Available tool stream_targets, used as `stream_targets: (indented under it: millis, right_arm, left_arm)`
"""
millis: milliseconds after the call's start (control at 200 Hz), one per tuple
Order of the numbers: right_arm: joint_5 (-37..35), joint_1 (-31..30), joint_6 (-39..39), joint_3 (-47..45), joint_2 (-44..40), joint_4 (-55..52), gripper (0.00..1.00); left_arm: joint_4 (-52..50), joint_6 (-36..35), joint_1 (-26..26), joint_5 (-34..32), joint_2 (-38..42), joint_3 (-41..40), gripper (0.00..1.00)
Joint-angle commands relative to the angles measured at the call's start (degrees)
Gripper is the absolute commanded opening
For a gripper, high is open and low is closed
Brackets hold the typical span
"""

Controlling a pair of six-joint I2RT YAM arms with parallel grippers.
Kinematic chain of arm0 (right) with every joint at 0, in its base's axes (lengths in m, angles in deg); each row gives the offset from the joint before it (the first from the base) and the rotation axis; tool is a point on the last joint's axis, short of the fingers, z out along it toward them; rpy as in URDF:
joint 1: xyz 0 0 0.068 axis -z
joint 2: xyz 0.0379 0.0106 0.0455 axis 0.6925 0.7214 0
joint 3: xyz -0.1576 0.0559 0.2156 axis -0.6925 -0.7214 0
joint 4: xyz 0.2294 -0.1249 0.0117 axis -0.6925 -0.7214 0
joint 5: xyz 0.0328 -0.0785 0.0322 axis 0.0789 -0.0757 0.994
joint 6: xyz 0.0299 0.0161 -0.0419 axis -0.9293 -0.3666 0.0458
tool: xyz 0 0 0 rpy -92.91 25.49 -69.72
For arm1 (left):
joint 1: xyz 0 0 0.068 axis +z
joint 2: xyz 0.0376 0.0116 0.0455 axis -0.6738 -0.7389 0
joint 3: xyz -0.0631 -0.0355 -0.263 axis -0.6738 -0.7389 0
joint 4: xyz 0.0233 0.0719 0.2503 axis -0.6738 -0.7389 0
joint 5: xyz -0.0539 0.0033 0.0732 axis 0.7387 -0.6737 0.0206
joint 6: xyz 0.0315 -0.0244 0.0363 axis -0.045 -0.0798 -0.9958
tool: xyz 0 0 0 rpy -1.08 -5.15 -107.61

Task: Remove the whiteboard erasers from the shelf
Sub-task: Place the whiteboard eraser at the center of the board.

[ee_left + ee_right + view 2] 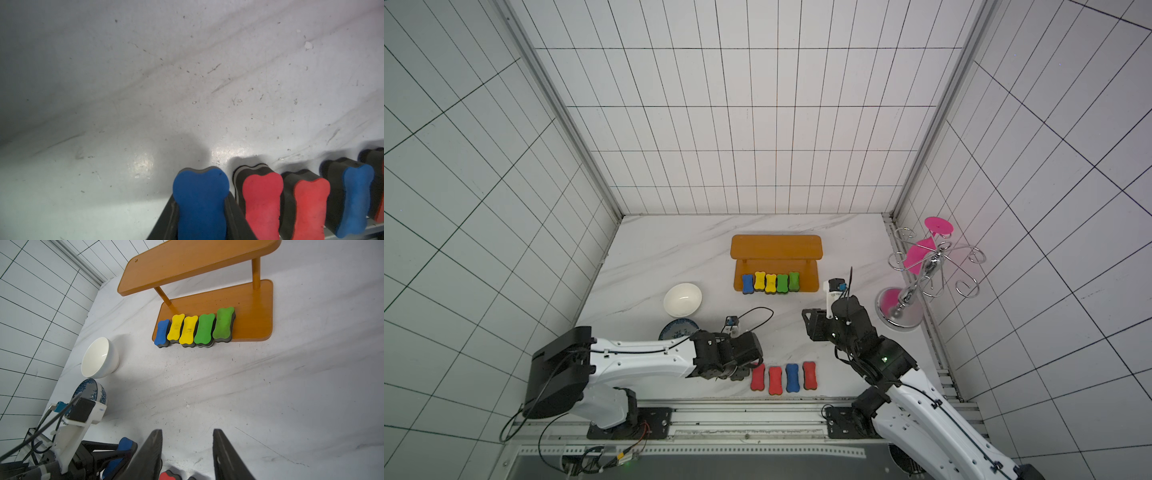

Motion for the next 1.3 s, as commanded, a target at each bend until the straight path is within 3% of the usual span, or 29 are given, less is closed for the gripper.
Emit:
stream_targets:
  millis: [0,335,765,929,1074,1294]
  right_arm:
    - [-1.01,-0.5,0.88,-1.32,-0.4,0.48,0.43]
    - [-1.55,-0.4,1.14,-1.63,-0.4,0.53,0.43]
    - [-1.46,-0.4,0.79,-1.06,0.47,0.58,0.44]
    - [-1.04,-0.45,0.61,-0.78,1.41,0.83,0.43]
    - [-0.37,-0.51,0.19,-1.03,1.97,1.64,0.43]
    - [-0.02,-0.5,-0.09,-0.86,2.64,1.8,0.43]
  left_arm:
    - [-0.73,-0.21,-0.51,-1.13,-0.78,1.7,0.29]
    - [-1.69,-0.18,-0.53,0.01,-2.12,1.65,0.34]
    - [-0.99,-0.45,-0.54,0.72,-1.39,0.92,0.47]
    - [-1.06,-0.06,-0.53,0.18,-0.17,-0.06,0.46]
    - [-1.11,0.17,-0.5,-2.05,1.87,-0.35,0.4]
    - [-1.75,-0.19,0.68,-1.72,-0.96,0.5,0.45]
